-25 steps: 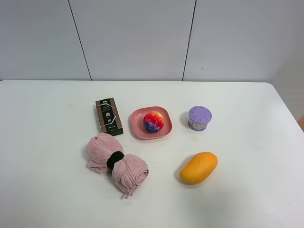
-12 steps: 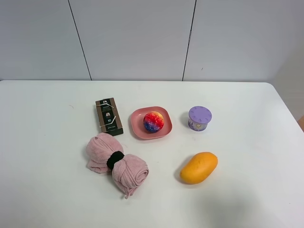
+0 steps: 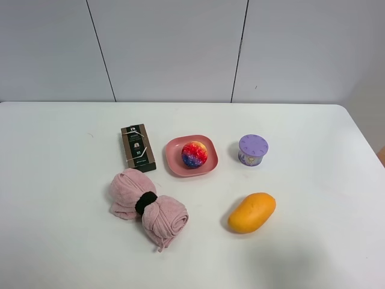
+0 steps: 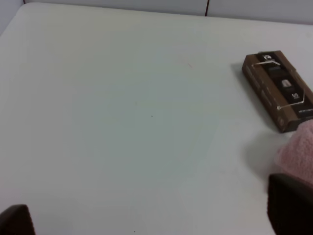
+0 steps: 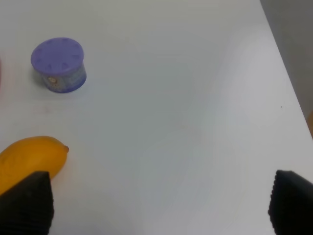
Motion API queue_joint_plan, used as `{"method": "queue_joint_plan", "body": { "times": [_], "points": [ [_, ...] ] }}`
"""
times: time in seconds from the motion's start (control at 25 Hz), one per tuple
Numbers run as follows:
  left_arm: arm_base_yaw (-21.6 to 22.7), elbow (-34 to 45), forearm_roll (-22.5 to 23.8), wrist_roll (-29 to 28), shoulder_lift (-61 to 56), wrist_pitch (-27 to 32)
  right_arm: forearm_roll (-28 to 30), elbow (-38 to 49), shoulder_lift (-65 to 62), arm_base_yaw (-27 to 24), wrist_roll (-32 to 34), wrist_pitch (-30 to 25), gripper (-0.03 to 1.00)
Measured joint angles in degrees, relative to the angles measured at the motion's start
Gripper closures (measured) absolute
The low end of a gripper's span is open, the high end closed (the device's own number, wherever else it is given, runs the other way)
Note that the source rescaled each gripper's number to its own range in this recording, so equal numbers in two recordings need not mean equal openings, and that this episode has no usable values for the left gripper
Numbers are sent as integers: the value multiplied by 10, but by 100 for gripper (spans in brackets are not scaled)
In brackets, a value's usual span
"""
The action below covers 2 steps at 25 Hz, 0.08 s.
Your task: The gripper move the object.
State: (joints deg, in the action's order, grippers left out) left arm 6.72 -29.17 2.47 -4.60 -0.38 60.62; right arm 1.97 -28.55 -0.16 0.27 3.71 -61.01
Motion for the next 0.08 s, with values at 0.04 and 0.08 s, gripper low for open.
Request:
{"method": "queue_joint_plan", "body": {
  "times": [0.04, 0.08],
  "points": [
    [0, 0, 0, 0, 0, 0, 0, 0, 0, 0, 0, 0, 12],
    [0, 0, 0, 0, 0, 0, 0, 0, 0, 0, 0, 0, 12]
  ]
}}
